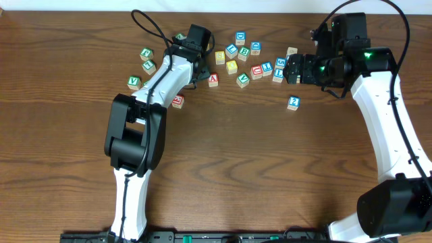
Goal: Spell out CORL
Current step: 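Move the left gripper over the yellow C block and lower it, then close the left gripper on the yellow C block and lift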
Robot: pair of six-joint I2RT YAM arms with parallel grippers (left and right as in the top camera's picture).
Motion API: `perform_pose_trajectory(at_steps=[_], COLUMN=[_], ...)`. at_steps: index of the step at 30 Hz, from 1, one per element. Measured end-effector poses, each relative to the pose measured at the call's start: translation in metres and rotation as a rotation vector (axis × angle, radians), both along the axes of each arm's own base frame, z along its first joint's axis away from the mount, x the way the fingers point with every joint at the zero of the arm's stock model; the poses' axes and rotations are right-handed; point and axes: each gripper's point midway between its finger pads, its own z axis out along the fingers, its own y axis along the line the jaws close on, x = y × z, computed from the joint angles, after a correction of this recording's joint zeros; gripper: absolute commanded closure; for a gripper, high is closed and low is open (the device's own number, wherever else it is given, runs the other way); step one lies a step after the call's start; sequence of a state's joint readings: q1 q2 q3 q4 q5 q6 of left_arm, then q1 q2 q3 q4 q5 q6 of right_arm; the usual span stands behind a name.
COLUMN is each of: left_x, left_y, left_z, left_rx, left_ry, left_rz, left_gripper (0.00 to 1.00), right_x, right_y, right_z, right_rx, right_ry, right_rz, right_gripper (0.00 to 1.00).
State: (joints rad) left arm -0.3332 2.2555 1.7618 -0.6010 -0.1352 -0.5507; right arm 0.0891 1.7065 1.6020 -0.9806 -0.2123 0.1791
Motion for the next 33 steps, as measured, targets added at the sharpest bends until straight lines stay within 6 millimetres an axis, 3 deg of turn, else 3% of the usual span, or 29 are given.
perform_pose_trajectory(at_steps=[12,22,33], left_x=[0.003,0.000,0.001], left_y=[0.004,0.005,0.006], left_z=[0.002,-0.016,-0.016], left_rx=[0.021,0.032,0.037], left_ry=[-0.016,0.017,0.013], left_rz=[0.014,0.016,0.015], left_gripper=[0.45,0.60,0.73], right_x=[-0.001,-0.001,-0.001], right_y=[0.000,0.000,0.000], right_z=[0.000,0.000,-0.001], right_rx=[0.000,0.000,0.000], right_ry=[0.003,0.003,0.005], right_rz=[0.000,0.000,0.000], right_gripper=[0.01,0.01,0.01])
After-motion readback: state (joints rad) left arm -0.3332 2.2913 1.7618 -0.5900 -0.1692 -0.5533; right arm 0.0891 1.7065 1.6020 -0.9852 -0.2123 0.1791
